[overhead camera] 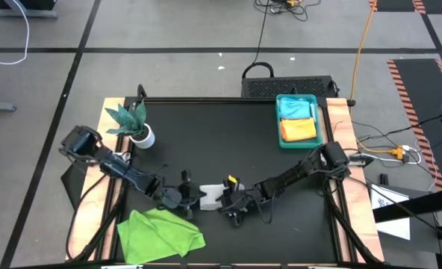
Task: Fold microfiber towels
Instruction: Stack the gray microfiber cloth on top of the orange microfiber cloth in the green bin
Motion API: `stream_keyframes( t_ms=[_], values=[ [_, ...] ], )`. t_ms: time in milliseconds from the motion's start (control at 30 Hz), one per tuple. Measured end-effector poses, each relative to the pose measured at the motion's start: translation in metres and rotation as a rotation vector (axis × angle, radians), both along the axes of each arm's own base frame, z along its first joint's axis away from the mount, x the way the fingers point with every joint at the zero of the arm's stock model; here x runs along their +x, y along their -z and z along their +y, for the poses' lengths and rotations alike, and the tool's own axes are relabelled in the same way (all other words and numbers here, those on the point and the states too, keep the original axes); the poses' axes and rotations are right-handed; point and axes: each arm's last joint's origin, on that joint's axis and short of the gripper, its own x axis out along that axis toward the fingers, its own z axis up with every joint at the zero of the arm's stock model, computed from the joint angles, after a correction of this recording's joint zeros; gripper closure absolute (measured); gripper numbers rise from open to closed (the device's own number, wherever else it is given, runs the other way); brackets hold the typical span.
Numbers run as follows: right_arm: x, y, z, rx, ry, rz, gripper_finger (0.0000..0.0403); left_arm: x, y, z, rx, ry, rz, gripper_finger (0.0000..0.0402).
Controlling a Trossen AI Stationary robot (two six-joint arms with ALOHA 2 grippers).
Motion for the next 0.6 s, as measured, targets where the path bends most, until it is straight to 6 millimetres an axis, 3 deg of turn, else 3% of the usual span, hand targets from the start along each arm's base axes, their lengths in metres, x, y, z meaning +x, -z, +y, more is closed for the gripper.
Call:
stream_keyframes(
  t_ms=[300, 433, 600],
  values=[
    [0.002, 0.0, -0.021, -0.007, 0.076, 0.05, 0.0383, -0.009, -0.004, -0.013, 0.074, 0.057, -0.01, 0.0395],
    [-0.003, -0.013, -0.023, -0.002, 0.083, 0.07, 0.0384, -0.01, -0.002, -0.013, 0.085, 0.041, 0.006, 0.0382],
    [-0.017, -0.046, -0.022, 0.062, 0.135, 0.097, 0.0371, -0.011, 0.0, -0.012, 0.095, 0.041, 0.024, 0.0393]
  ],
)
